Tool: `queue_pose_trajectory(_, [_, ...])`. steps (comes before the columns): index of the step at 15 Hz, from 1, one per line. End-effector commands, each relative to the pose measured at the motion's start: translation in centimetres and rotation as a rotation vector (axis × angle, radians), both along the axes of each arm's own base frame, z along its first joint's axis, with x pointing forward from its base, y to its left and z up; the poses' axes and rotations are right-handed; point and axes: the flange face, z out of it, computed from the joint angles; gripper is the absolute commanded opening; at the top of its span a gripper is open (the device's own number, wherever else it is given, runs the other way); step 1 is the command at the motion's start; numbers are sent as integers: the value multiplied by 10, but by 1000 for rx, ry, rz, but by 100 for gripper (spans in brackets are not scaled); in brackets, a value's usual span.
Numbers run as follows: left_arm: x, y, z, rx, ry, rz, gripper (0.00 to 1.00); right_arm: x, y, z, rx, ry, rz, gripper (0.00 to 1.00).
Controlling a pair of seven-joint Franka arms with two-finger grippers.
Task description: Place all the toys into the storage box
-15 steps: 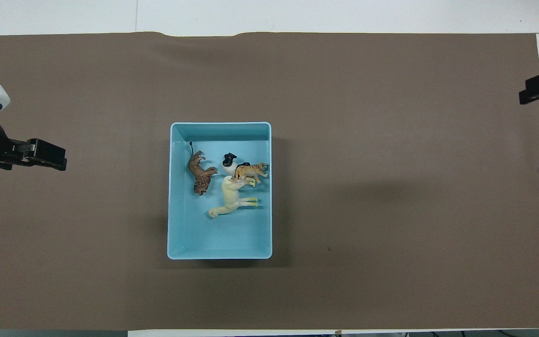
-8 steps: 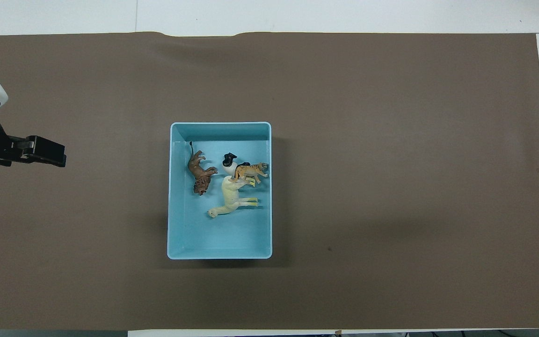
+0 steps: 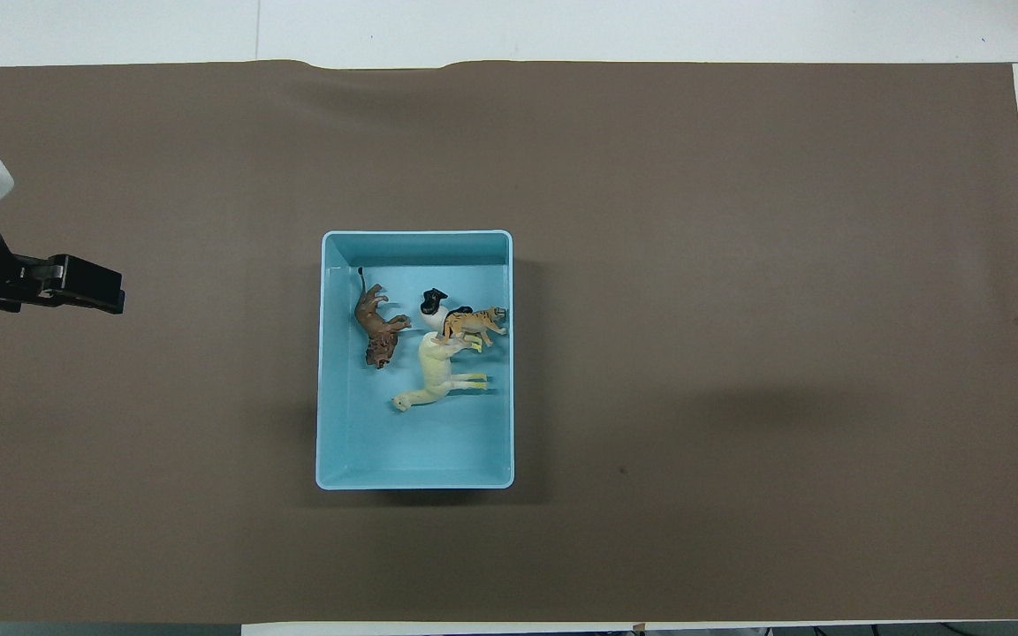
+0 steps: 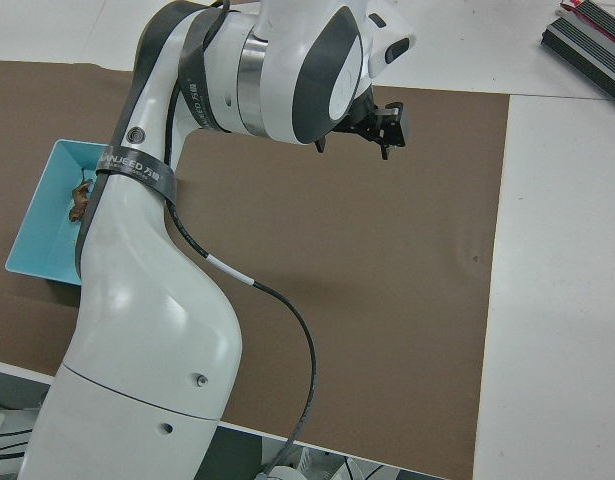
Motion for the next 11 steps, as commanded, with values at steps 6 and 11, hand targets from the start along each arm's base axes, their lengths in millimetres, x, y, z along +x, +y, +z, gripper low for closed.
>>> queue_pose_trajectory(6, [1,0,3,7,-13,-16,100,-10,1,13,37,20,-25,100])
queue_pose_trajectory(11, [0,0,3,9,-12,-18,100,-10,1,13,34,19,-25,100])
